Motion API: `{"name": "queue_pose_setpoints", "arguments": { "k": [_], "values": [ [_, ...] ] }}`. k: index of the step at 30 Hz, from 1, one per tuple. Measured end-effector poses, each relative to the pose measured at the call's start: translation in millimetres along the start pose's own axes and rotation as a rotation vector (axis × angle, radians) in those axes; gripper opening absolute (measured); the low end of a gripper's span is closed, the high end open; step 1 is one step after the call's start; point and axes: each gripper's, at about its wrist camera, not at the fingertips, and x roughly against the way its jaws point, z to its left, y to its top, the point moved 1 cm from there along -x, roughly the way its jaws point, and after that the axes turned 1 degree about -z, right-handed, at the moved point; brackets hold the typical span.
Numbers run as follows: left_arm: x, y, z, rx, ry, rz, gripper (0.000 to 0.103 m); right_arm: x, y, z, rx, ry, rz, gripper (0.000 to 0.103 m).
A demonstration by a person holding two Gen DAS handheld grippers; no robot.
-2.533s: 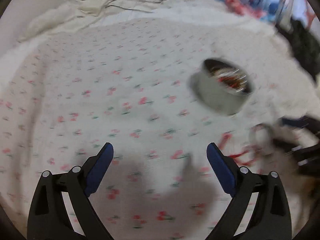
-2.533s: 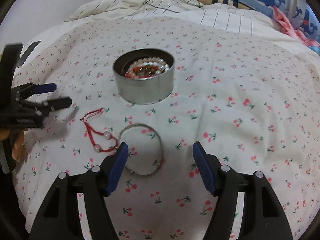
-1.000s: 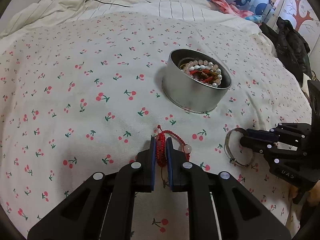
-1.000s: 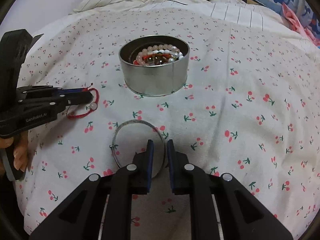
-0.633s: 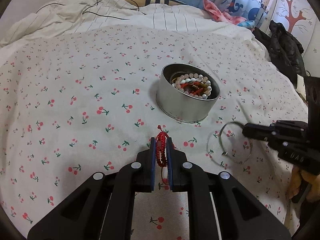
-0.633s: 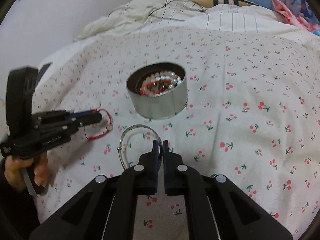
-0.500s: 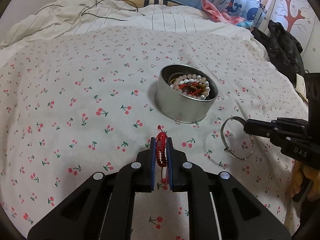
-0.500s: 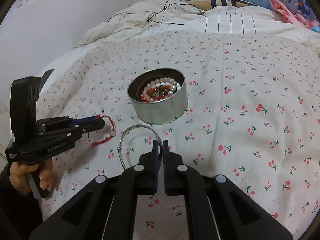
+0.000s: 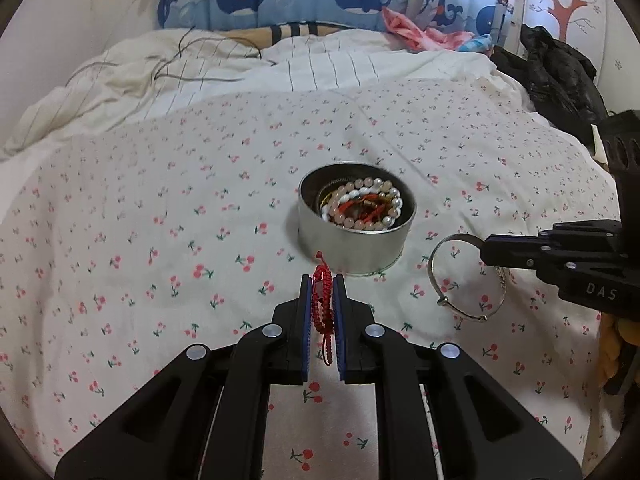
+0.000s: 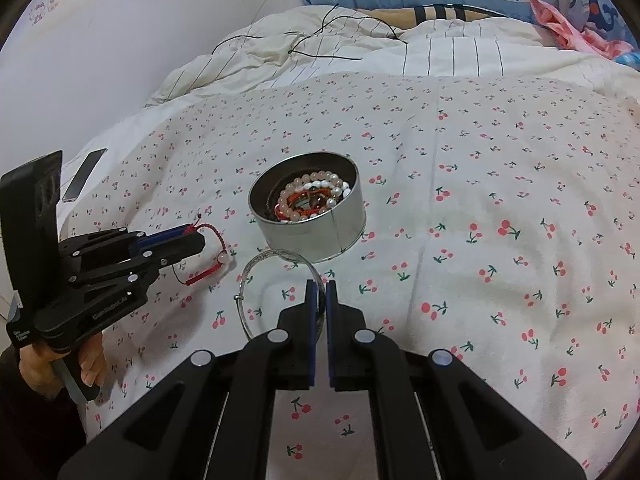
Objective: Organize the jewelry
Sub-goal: 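Drop the red cord bracelet into the tin with the left gripper while the right gripper carries the silver bangle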
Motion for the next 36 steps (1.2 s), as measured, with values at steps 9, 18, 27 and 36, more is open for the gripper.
{"name": "queue_pose_setpoints", "arguments": {
  "k": [9,18,27,36],
  "values": [
    [11,11,-8,-0.022,-0.006,-0.047,0.009,6,9,-4,-0.008,-0.003,-0.038,0.005],
    [12,35,-5,0.007,-0.019,-0.098,0.009,14,21,-10,-0.026,-0.011,-0.088,0.005],
    [8,54,7,0.096,-0.121,-0.104,0.009,24,26,-22,-0.061,-0.022,-0.127,0.005],
    [-30,73,7,0.165,-0.235,-0.028,0.009,28,26,-24,-0.064,-0.039,-0.137,0.005]
  ]
}}
